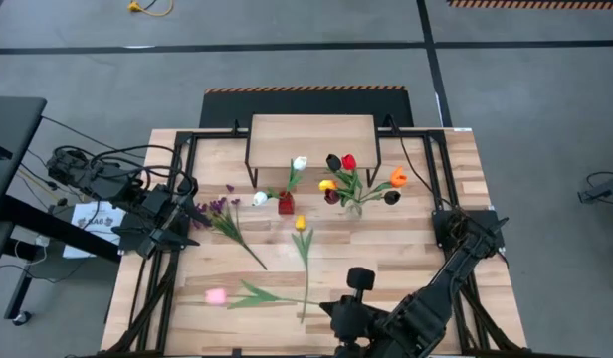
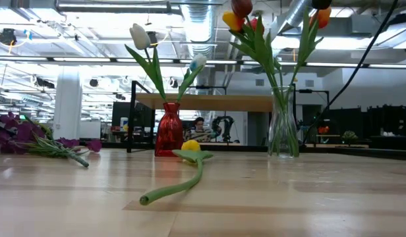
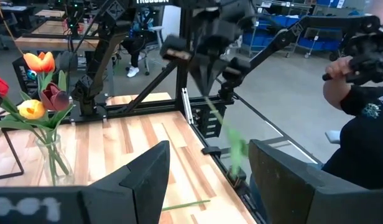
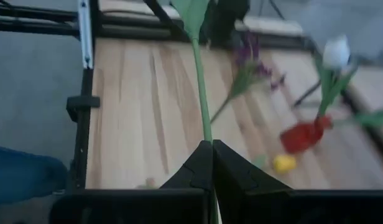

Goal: Pick and place flowers into a vace then onto a shelf
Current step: Put the pink flower into the transparent vase

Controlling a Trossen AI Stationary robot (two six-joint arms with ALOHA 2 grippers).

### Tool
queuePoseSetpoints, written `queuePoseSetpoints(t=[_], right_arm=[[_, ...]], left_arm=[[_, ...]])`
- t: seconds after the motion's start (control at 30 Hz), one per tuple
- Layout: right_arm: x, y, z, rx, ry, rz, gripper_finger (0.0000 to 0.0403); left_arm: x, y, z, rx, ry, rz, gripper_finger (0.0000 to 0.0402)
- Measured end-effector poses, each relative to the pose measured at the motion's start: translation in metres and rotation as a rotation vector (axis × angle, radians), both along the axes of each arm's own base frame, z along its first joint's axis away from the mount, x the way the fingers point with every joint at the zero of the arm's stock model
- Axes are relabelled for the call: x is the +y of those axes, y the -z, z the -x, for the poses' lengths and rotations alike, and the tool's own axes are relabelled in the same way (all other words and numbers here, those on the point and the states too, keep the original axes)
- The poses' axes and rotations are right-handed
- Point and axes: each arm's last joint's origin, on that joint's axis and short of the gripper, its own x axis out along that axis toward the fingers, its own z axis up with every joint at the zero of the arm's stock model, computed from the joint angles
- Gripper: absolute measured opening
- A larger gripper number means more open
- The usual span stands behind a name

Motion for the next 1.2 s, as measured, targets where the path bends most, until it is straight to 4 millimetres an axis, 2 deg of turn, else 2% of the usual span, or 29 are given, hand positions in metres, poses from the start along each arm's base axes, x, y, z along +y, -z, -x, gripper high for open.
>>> queuePoseSetpoints(t=[0.3, 0.67, 0.97, 1.2], right_arm=[[-0.022, -0.048, -0.020, -0.164, -0.107, 0.191, 0.0000], [-0.060, -0.100, -0.041, -0.375, -0.129, 0.302, 0.0000], [-0.087, -0.110, -0.062, -0.439, -0.112, 0.326, 0.0000], [-0.101, -0.110, -0.070, -0.437, -0.076, 0.331, 0.0000]], left_arm=[[0.003, -0.003, -0.003, -0.060, -0.115, -0.056, 0.0208], [-0.011, -0.023, -0.026, -0.340, -0.079, -0.189, 0.0208], [-0.027, -0.033, -0.052, -0.517, -0.033, -0.211, 0.0208], [-0.032, -0.038, -0.060, -0.593, -0.015, -0.185, 0.0208]])
